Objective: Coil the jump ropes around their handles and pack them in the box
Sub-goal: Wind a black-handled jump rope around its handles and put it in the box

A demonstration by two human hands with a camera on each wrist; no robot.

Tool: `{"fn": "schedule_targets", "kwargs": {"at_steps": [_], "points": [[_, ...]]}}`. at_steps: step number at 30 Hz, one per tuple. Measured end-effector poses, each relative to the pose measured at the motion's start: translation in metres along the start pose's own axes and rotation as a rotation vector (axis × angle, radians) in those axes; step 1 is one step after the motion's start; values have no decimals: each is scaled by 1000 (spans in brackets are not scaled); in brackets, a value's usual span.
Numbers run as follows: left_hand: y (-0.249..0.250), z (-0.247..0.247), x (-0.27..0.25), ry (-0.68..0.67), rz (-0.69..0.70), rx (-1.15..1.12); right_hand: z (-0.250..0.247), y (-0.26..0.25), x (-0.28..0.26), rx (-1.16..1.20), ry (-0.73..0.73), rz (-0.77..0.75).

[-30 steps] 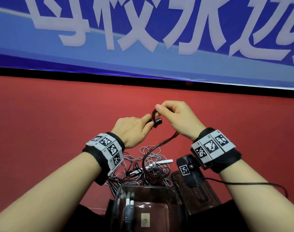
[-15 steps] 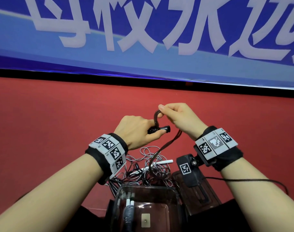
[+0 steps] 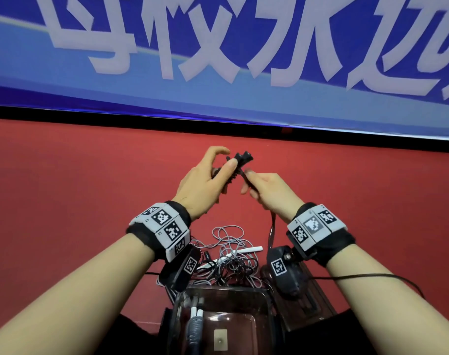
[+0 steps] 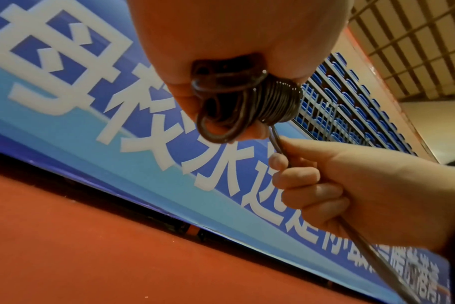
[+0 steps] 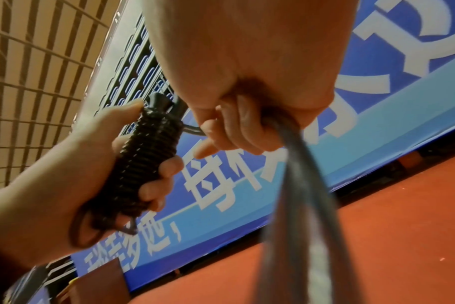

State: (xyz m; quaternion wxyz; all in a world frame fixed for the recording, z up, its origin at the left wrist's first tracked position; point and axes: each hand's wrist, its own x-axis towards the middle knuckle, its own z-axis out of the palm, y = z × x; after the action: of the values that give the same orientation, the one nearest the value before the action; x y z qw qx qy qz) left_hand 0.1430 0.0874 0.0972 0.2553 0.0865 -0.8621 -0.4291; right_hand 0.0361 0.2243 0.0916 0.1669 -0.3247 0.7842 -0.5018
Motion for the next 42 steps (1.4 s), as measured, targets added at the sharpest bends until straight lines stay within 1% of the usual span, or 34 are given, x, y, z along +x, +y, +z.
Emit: {"fn": "schedule_targets", "kwargs": {"at_steps": [5,11,14,16,18,21,23,25,27,30,34,36,38,40,42], "points": [[-1,-1,4,-17,-87,-208,16,-1,-3,2,-11,-14],[-4,-4,7,32,-187,-271,28,-5,-10,-104,-56,-22],[-12,-6,9,42,-225,-227,28,-9,-13,-265,-39,-121],[-20,-9,10,22,-233,-105,26,-11,-16,-361,-68,-181],[-24,-11,10,-3,-252,18,26,-12,-17,-442,-108,-204],[-23,-13,10,7,-273,69,29,-13,-18,-469,-112,-211],[-19,-13,11,34,-276,-20,29,-14,-17,-462,-74,-210],[-12,-16,13,66,-314,-200,27,-14,-14,-493,-35,-220],[-5,-19,14,59,-370,-391,25,-11,-12,-554,-11,-230],[-2,-19,15,-9,-432,-577,24,-8,-12,-637,10,-236],[-1,-20,13,-139,-498,-798,30,-5,-13,-684,-17,-239],[-2,-22,13,-134,-532,-838,32,-7,-14,-693,-36,-244],[-6,-22,14,-82,-546,-763,31,-12,-17,-707,-44,-265],[-11,-21,15,-23,-522,-570,26,-17,-18,-764,-11,-303],[-12,-19,14,-8,-462,-382,19,-18,-18,-818,52,-333]]}}
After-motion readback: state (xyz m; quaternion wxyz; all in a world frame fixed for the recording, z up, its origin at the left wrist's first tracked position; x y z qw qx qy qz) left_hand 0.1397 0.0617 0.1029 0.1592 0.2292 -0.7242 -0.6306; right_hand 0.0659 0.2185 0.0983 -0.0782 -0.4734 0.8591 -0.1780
